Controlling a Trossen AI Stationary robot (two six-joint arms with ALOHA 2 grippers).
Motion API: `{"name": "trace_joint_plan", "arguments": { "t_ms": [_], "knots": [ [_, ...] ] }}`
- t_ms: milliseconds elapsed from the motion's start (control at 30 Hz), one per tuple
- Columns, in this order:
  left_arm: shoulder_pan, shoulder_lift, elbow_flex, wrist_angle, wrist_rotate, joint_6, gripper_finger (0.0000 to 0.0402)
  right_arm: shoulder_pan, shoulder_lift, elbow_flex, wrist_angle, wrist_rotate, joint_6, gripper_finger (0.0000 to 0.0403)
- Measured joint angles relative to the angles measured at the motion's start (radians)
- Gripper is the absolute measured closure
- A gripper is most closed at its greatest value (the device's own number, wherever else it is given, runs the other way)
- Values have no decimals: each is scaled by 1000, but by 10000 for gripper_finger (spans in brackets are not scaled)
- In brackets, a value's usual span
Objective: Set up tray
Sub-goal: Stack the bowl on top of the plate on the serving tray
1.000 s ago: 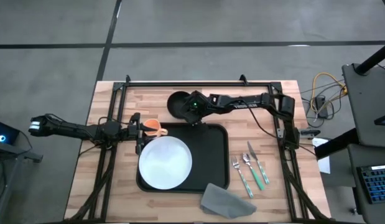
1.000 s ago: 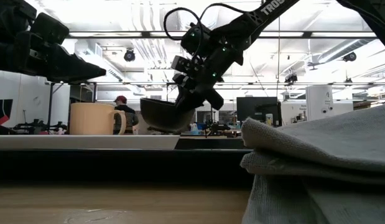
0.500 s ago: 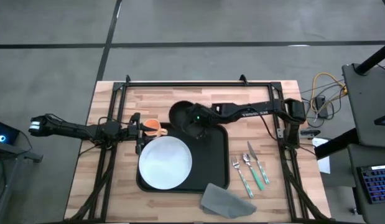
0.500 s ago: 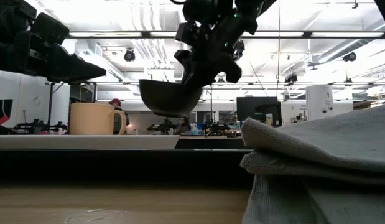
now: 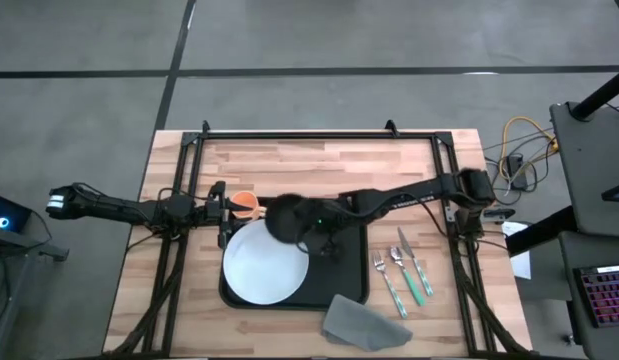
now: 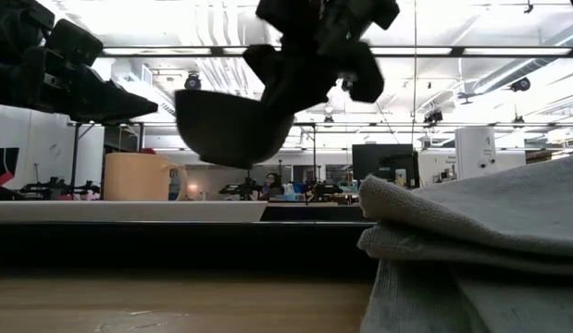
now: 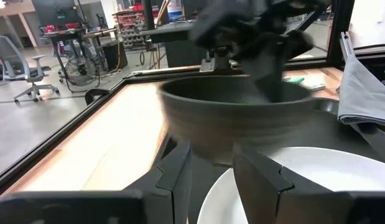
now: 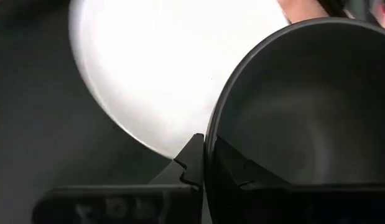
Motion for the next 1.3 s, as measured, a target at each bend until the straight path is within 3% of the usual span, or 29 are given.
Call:
{"name": "trace_joint_plan", "arguments": {
  "t_ms": [400,633,1300],
  "knots": [
    [0,0,1,0,0,0,303,40,30,4,34,-187,-40,395],
    [0,1,0,0,0,0,303,39,79,105,-32,-189,-70,395],
    [0,6,0,0,0,0,303,39,147,154,-6,-192,-160,395]
  ]
}}
